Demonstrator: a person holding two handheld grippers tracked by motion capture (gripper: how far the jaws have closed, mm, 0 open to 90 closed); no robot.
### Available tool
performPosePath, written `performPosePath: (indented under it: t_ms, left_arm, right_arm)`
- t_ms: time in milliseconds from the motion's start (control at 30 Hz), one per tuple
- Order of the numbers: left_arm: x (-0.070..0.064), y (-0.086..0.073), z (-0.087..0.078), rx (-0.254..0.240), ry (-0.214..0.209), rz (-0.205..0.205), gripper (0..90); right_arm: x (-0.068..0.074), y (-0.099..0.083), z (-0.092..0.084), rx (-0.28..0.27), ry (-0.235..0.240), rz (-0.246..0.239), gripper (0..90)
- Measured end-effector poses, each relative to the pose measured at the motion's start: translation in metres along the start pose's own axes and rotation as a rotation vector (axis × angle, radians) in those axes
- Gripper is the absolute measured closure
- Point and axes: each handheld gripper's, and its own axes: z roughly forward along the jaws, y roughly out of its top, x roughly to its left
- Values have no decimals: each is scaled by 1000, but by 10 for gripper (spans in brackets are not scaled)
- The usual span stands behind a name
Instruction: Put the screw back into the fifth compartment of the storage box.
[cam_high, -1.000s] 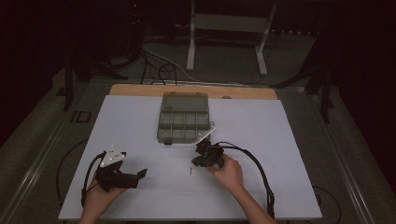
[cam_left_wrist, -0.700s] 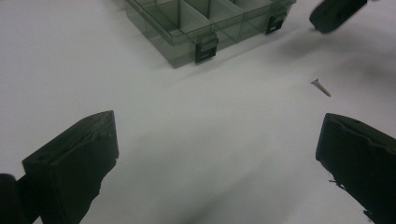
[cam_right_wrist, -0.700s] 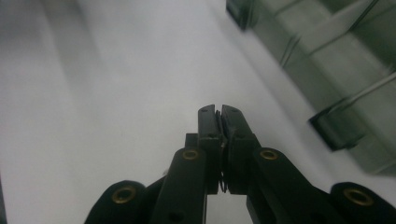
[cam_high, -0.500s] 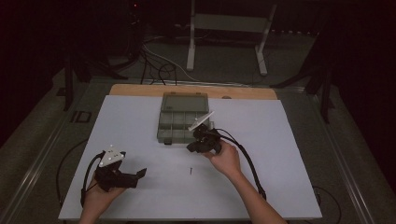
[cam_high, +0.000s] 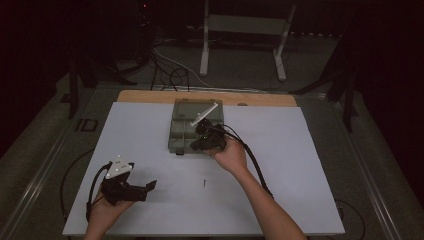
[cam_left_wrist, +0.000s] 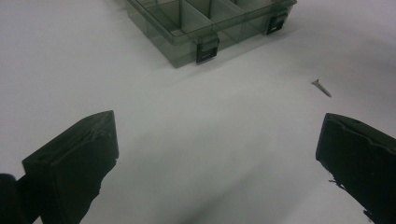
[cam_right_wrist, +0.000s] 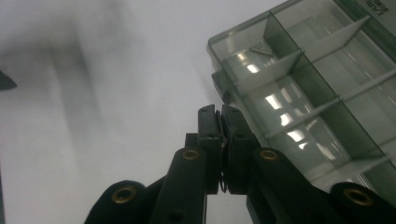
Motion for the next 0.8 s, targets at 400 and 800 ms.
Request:
performPosePath:
  t_ms: [400, 800]
  left_arm:
    - [1, 0, 0, 3, -1, 2, 1]
    - [2, -1, -1, 0, 0, -6, 1]
  right_arm:
    - [-8, 33, 11, 8, 5, -19, 874]
    - [-16, 43, 41, 29, 10, -5, 873]
